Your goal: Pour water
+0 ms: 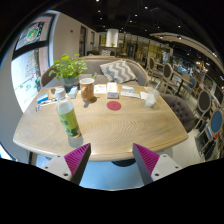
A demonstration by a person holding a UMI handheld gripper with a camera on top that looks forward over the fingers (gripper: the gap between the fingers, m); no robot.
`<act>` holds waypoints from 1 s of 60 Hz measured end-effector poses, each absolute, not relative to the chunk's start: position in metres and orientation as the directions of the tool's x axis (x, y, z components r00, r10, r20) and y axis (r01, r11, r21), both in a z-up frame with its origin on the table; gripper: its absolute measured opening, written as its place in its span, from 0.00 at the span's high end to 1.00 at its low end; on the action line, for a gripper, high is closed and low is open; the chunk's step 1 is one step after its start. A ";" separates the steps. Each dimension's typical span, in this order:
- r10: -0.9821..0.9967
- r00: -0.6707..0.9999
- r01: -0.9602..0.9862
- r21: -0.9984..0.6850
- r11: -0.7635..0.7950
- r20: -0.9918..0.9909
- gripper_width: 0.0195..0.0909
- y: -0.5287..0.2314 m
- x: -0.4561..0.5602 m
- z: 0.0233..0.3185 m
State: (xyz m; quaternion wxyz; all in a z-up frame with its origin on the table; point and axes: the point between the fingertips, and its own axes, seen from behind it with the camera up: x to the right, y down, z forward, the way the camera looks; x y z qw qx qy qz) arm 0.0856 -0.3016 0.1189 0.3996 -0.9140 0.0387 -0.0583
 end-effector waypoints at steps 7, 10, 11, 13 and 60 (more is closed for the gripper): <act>-0.066 0.997 -0.021 -0.743 -0.669 0.031 0.07 -0.296 0.020 0.104; -0.043 0.999 -0.017 -0.758 -0.652 0.014 0.07 -0.284 -0.004 0.101; -0.035 0.999 -0.016 -0.762 -0.647 0.009 0.07 -0.280 -0.012 0.099; -0.021 1.000 -0.015 -0.772 -0.636 -0.002 0.07 -0.270 -0.026 0.097; -0.008 0.999 0.038 -0.883 -0.467 0.047 0.67 -0.124 -0.068 0.067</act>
